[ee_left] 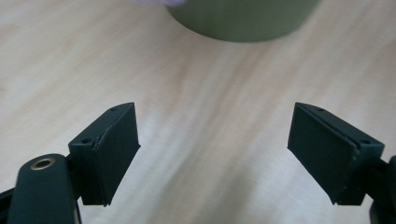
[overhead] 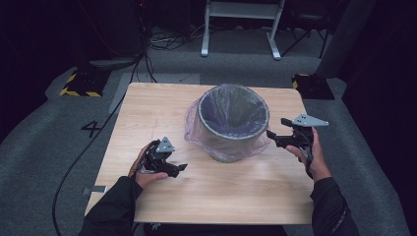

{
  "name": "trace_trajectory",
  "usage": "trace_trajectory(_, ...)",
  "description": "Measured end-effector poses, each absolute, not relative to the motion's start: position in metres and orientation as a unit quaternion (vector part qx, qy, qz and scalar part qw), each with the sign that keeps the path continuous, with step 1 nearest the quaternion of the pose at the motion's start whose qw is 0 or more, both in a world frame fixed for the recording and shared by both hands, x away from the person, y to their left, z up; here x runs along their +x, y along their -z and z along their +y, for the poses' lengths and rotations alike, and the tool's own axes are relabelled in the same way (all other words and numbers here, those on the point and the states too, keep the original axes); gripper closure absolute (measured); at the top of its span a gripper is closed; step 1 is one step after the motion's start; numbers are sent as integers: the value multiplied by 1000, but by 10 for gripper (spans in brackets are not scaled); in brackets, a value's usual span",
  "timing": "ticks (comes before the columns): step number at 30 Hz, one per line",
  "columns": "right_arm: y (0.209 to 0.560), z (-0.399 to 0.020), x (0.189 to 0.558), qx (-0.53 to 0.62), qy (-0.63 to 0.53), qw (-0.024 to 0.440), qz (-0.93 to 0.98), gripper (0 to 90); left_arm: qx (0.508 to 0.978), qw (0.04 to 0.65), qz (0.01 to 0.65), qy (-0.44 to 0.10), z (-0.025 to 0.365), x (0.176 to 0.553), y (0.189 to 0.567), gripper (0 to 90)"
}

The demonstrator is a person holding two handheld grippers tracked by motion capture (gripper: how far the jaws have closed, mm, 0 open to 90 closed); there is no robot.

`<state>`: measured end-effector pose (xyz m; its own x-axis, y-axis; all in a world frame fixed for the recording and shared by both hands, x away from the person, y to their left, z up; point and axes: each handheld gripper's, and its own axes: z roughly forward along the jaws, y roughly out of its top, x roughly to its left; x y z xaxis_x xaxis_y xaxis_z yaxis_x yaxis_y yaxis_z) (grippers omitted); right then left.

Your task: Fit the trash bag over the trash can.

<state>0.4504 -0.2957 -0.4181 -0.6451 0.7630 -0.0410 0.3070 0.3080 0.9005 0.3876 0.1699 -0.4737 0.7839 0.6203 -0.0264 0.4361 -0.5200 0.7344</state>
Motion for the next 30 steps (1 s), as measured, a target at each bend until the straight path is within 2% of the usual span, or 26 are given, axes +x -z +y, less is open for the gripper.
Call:
trace_trajectory(4,416,-296,447,343,-478,241,772,173,875,357,305,-120,167,384,482,158)
trace_trajectory(13,403,-297,440,333,-486,250,769,176,884,340,298,-121,165,378,490,157)
trace_trajectory(30,369,-291,430,300,-500,262,769,176,892,332,286,-108,162,376,496,155)
